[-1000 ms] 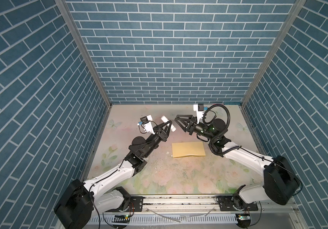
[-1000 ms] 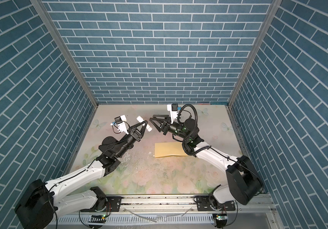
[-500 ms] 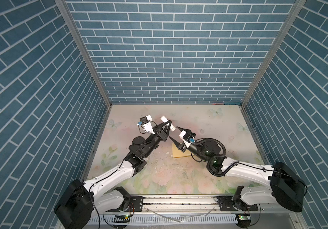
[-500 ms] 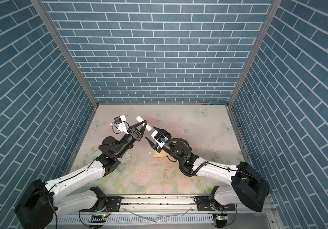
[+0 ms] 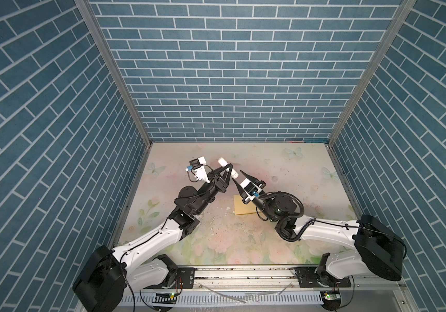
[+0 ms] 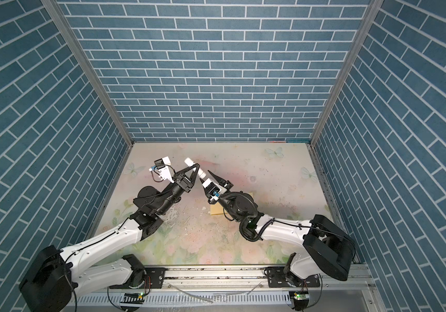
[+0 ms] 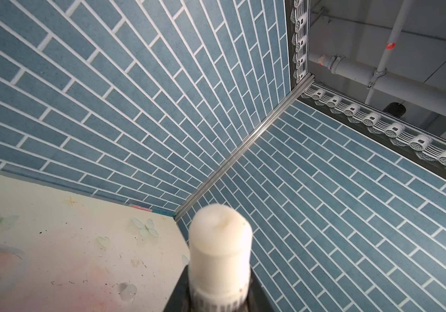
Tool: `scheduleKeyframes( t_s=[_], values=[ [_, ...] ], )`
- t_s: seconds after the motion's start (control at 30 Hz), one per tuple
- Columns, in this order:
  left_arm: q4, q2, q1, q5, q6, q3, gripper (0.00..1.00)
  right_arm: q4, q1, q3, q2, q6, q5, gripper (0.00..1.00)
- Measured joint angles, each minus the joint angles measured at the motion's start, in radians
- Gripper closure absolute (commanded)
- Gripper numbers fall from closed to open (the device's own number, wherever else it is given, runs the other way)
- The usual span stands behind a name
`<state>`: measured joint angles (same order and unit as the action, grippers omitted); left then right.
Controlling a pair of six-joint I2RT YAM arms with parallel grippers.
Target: Place the letter into the envelope and seal it
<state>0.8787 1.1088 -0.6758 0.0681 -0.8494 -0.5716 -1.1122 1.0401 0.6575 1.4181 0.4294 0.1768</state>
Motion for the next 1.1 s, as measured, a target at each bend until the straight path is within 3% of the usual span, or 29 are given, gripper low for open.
scheduleKeyframes(
  t_s=[0.43,0.93,1.1],
  values=[
    [0.001,0.000,0.000,0.000,-0.006,0.000,1.00,-0.026,0.003,0.012,0.023,0.005,0.003,0.61],
    [0.003,0.002,0.000,0.000,-0.014,0.000,1.00,-0.026,0.009,0.021,0.032,-0.008,0.008,0.92],
    [0.006,0.004,0.000,0.003,-0.011,0.000,1.00,0.044,-0.027,0.028,0.001,-0.151,-0.058,1.00]
  ],
)
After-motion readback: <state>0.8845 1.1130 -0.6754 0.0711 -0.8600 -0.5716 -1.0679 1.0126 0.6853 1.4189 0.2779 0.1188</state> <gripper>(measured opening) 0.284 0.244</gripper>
